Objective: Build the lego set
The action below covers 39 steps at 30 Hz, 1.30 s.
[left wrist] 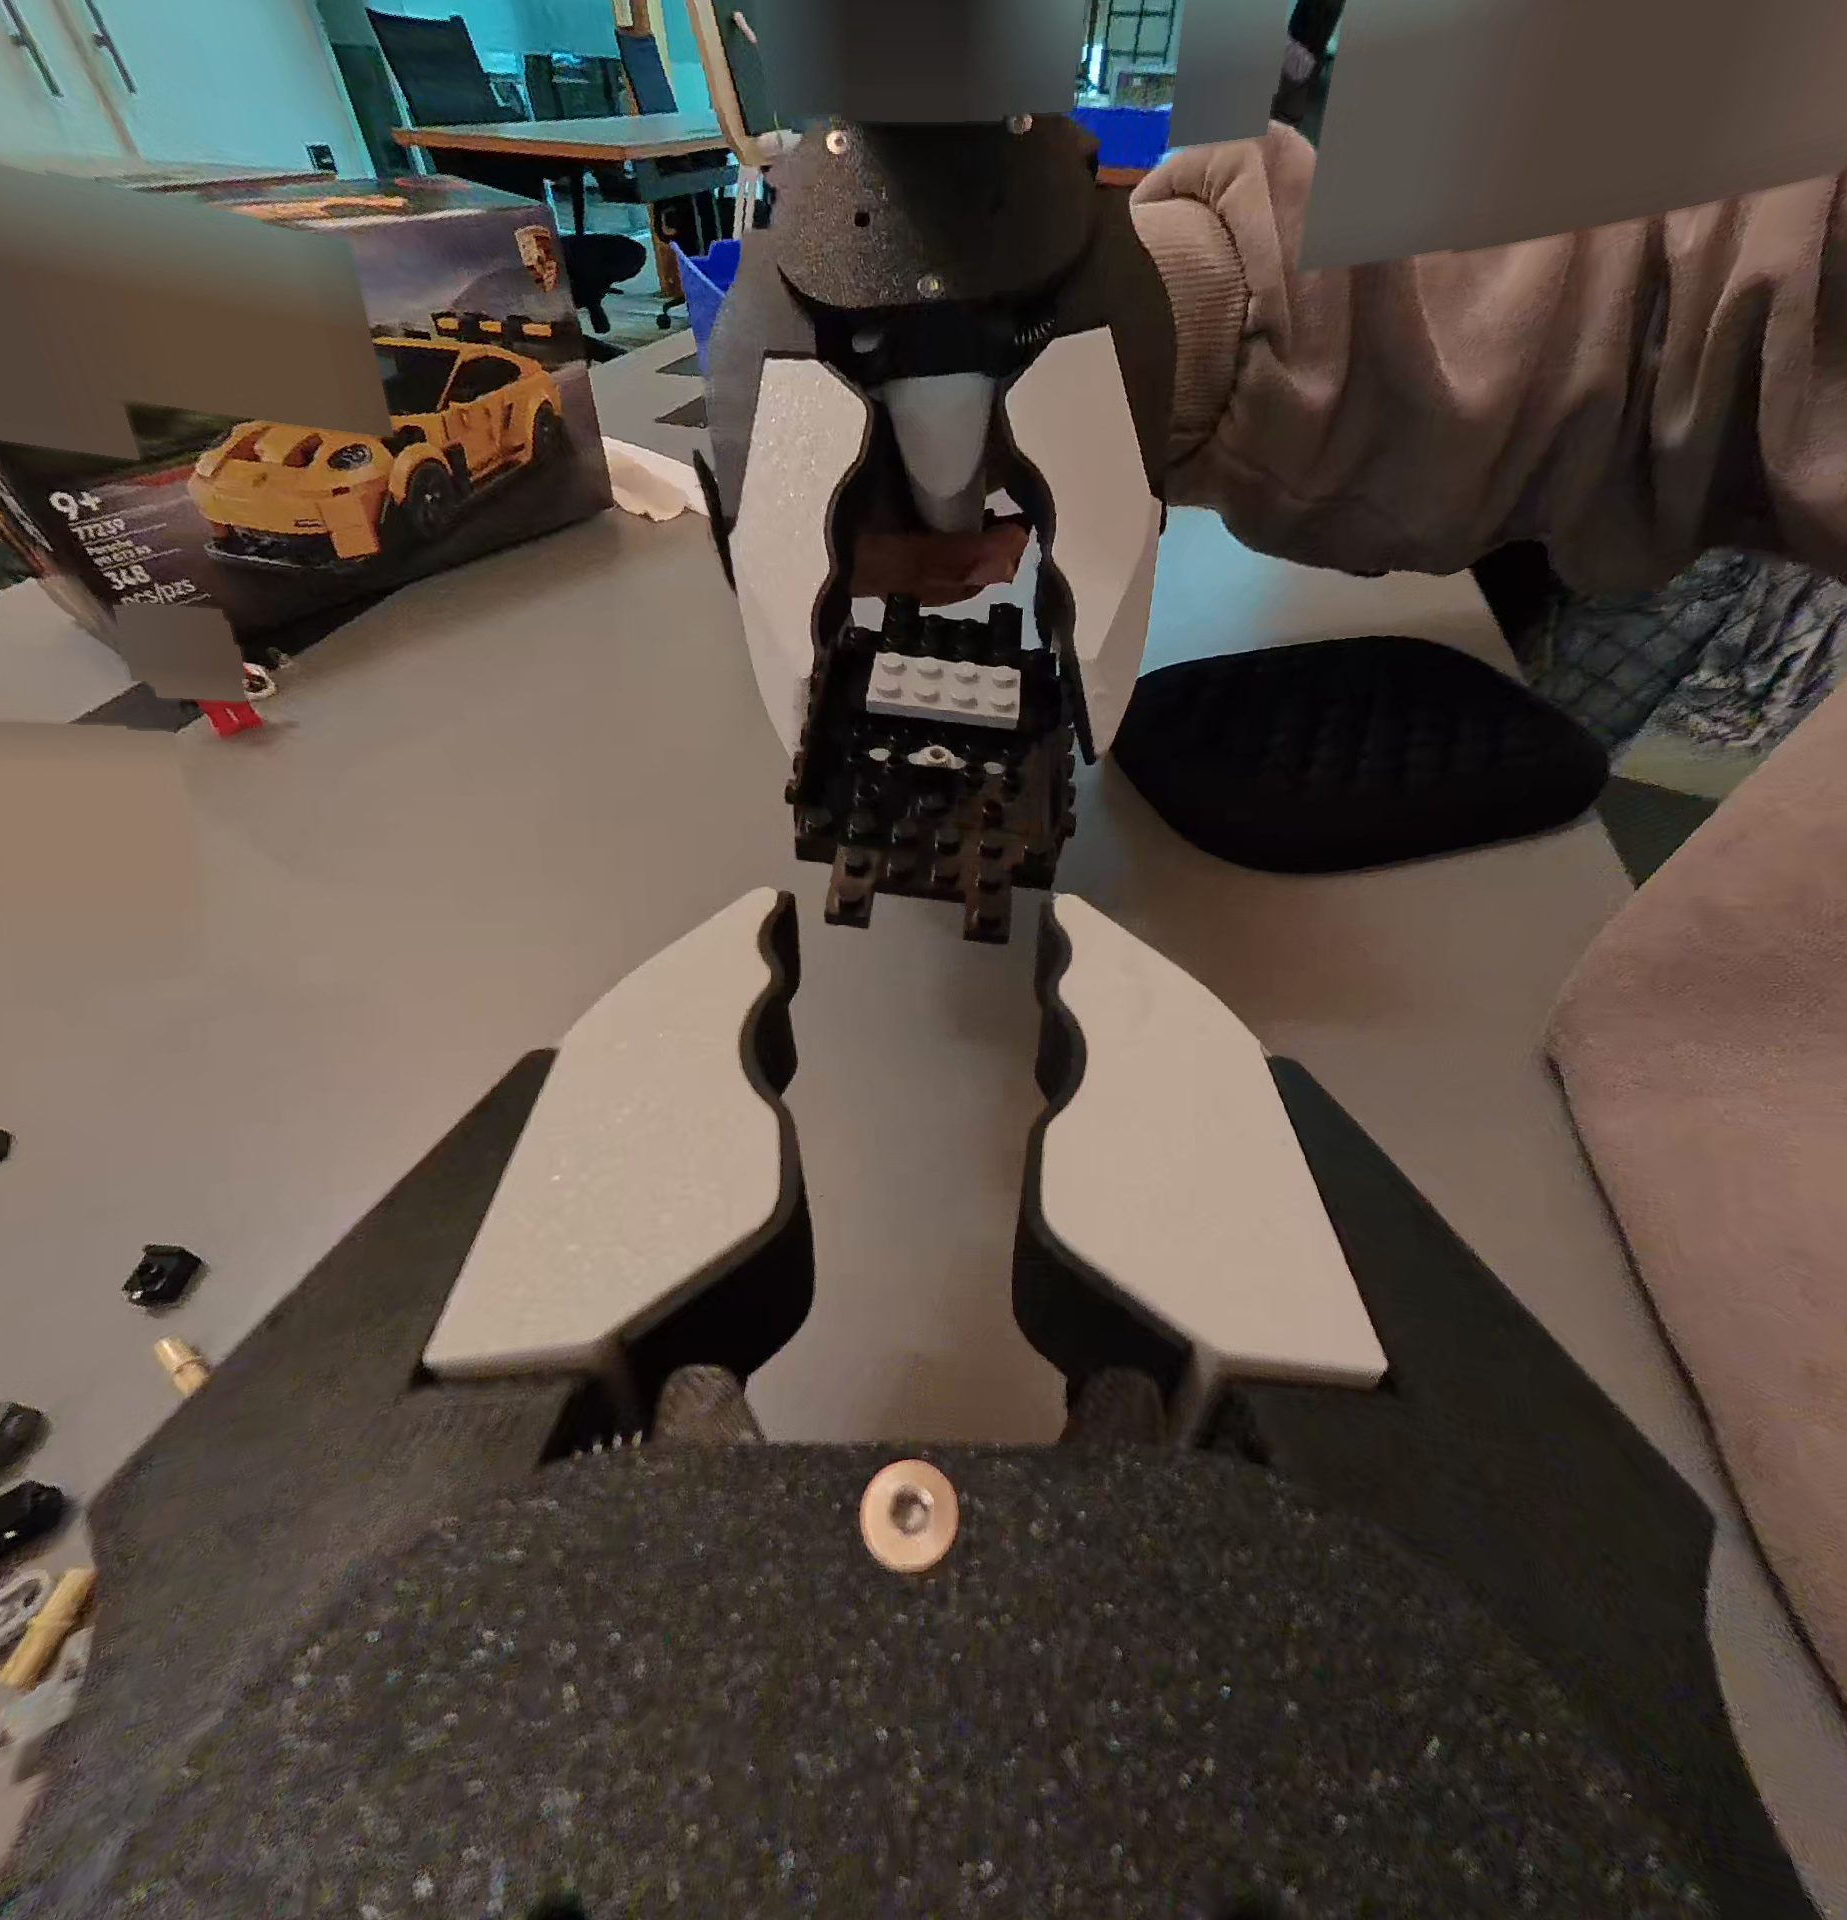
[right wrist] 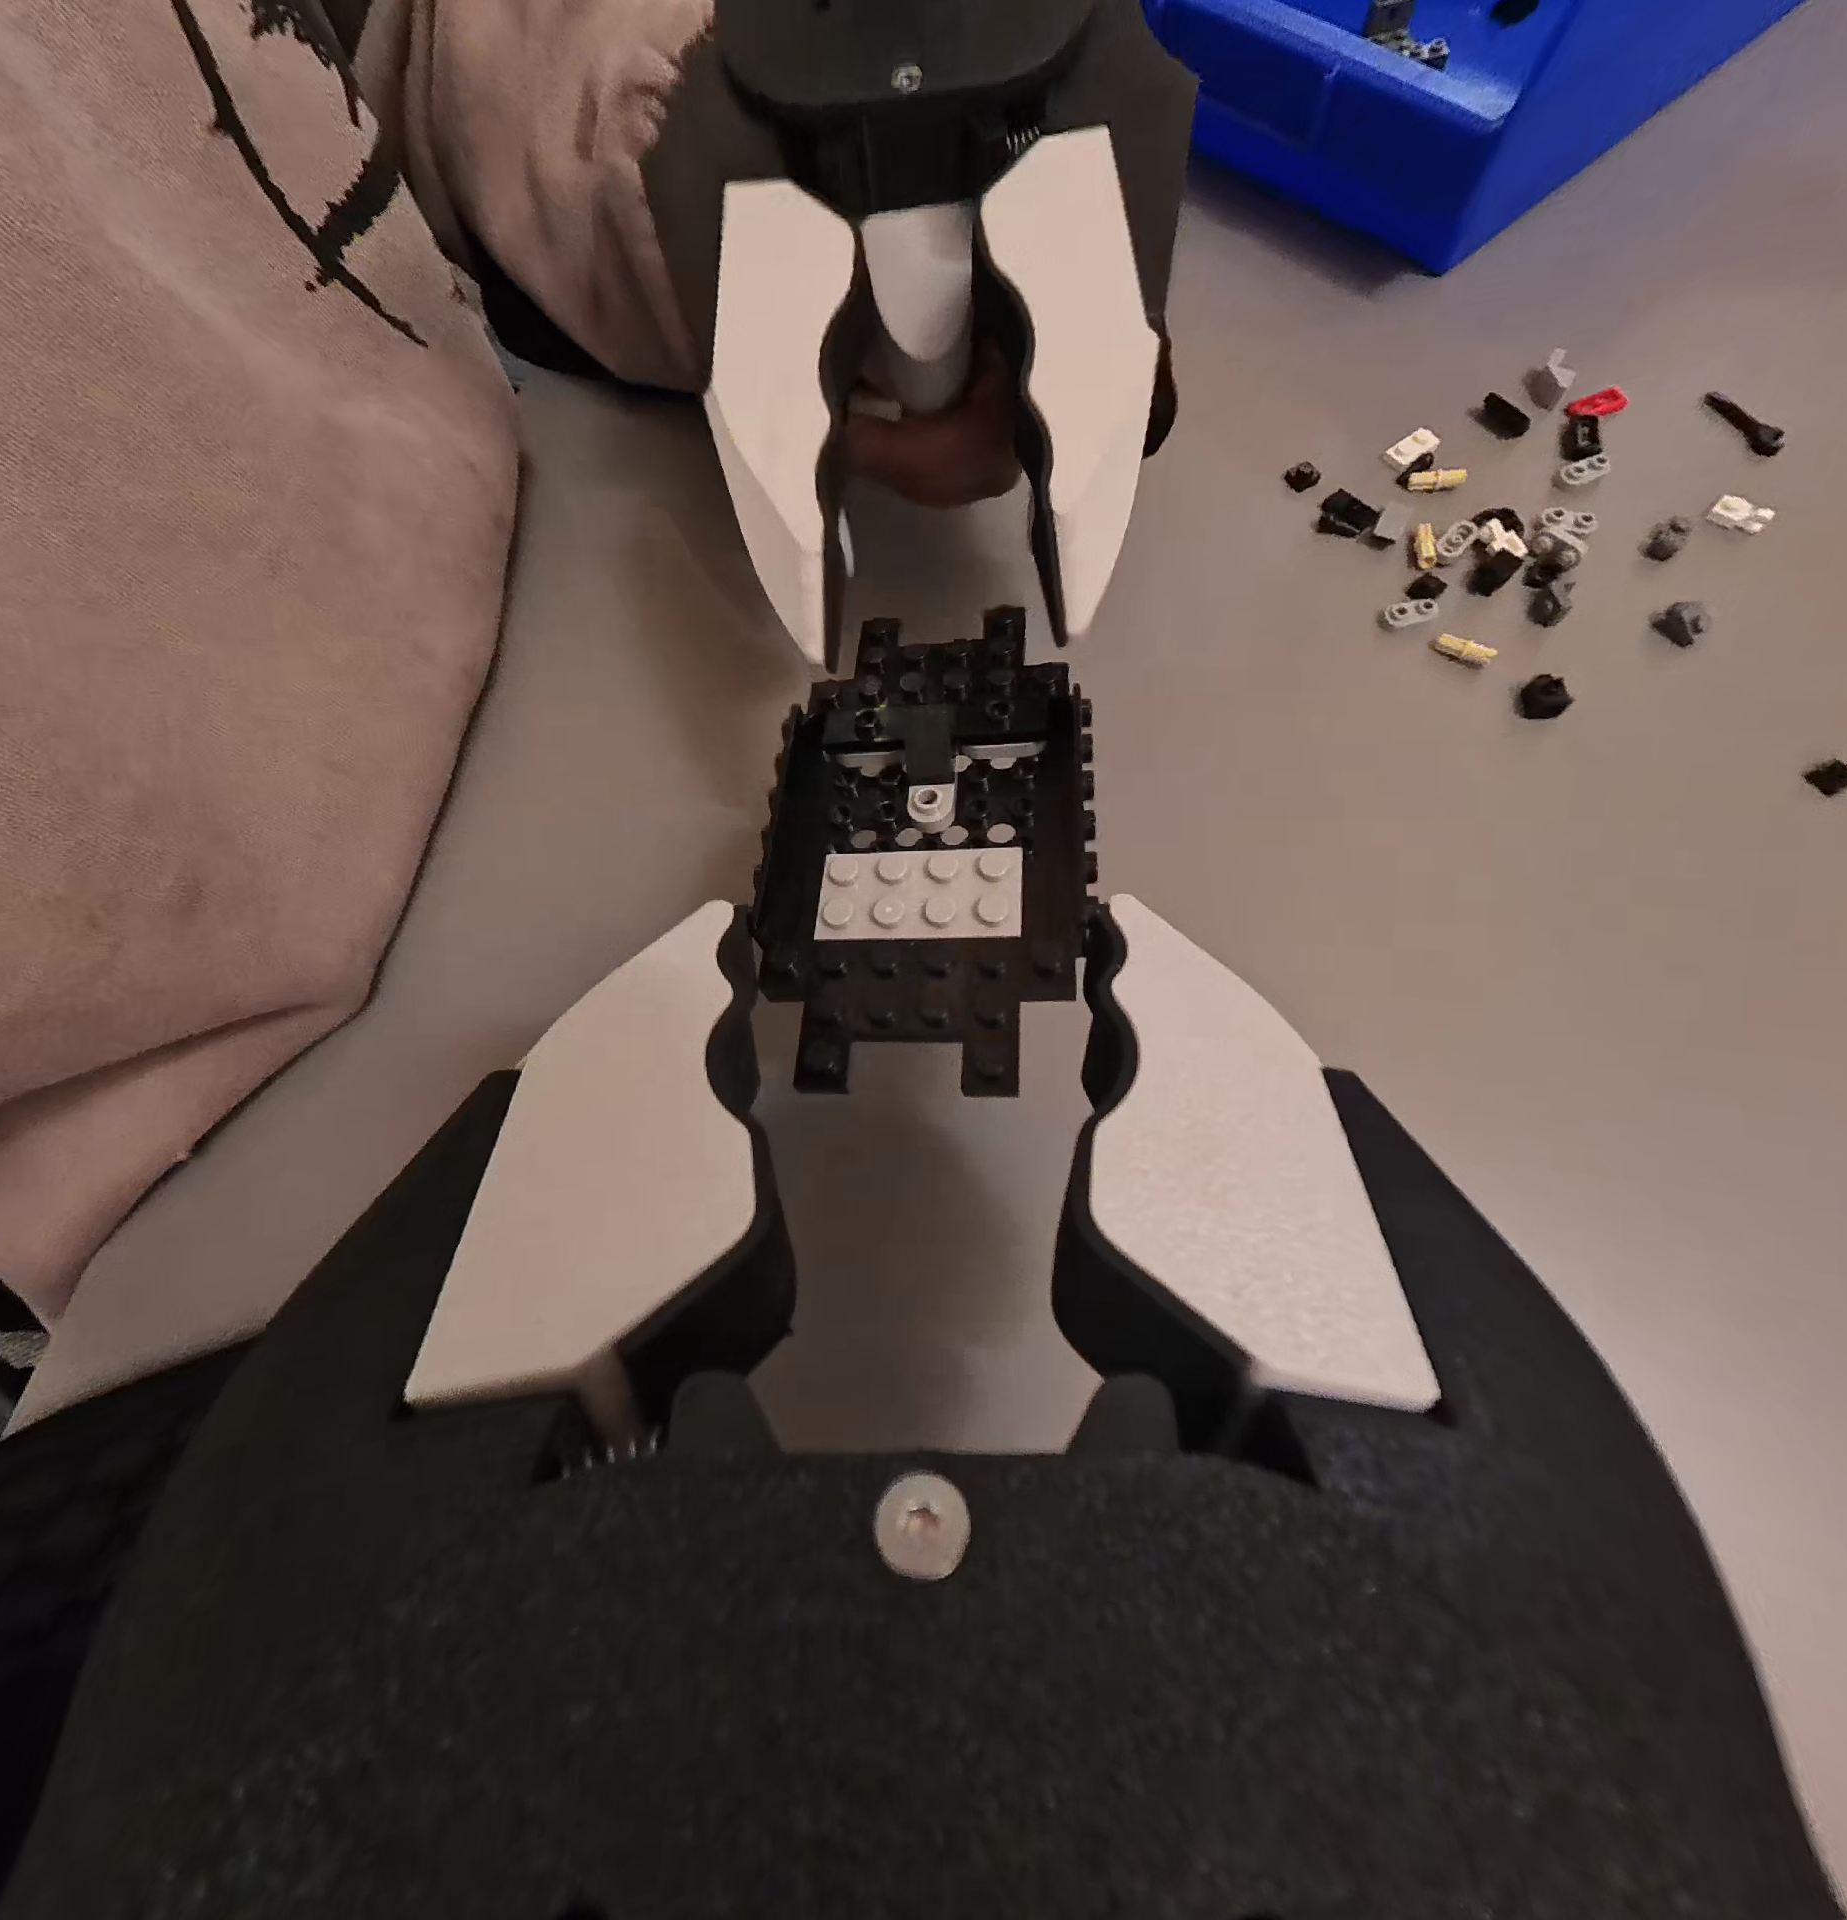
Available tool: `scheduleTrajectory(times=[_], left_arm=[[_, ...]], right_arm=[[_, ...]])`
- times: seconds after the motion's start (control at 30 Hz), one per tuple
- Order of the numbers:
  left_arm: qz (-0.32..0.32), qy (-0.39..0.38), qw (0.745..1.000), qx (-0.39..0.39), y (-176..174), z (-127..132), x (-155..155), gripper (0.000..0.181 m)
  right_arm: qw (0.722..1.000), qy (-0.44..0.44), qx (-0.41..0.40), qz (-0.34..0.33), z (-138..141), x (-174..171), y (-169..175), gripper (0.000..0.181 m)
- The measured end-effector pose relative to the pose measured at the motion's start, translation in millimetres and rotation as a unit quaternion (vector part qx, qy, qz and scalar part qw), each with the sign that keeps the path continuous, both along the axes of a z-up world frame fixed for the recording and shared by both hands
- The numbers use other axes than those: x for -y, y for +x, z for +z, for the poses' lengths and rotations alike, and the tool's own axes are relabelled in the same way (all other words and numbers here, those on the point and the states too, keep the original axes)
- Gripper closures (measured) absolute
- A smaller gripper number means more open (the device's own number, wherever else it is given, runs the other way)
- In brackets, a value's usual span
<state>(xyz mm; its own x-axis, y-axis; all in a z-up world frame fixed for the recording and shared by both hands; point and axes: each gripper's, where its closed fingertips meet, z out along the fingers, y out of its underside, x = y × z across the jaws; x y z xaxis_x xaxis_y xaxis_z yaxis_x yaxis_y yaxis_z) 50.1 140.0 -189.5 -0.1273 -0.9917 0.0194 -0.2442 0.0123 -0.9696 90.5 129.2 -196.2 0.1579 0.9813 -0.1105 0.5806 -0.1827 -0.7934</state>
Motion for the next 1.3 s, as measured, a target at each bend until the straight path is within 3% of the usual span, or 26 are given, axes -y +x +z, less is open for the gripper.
scheduleTrajectory(times=[0.1, 0.3, 0.73, 1.07, 1.3], left_arm=[[-0.006, 0.026, 1.000, -0.004, -0.7, -1.1, 3.2, 0.147], [-0.004, 0.032, 0.999, -0.008, -3.3, 2.8, 1.7, 0.146], [0.009, 0.045, 0.999, 0.012, -3.8, 3.2, -8.5, 0.146], [0.001, 0.049, 0.999, 0.001, -2.0, -3.8, -5.2, 0.146], [0.006, 0.046, 0.999, -0.022, -1.8, -11.2, -6.1, 0.146]], right_arm=[[1.000, -0.007, -0.014, 0.011, 0.2, 1.6, -6.7, 0.120], [1.000, -0.007, -0.004, 0.013, -8.2, 0.1, -8.5, 0.120], [0.997, 0.056, 0.023, -0.053, -13.2, -8.1, 4.9, 0.109], [0.992, 0.105, 0.063, -0.037, -11.8, -7.3, 15.5, 0.145], [0.991, 0.099, 0.082, -0.021, -18.0, -9.1, 16.6, 0.147]])
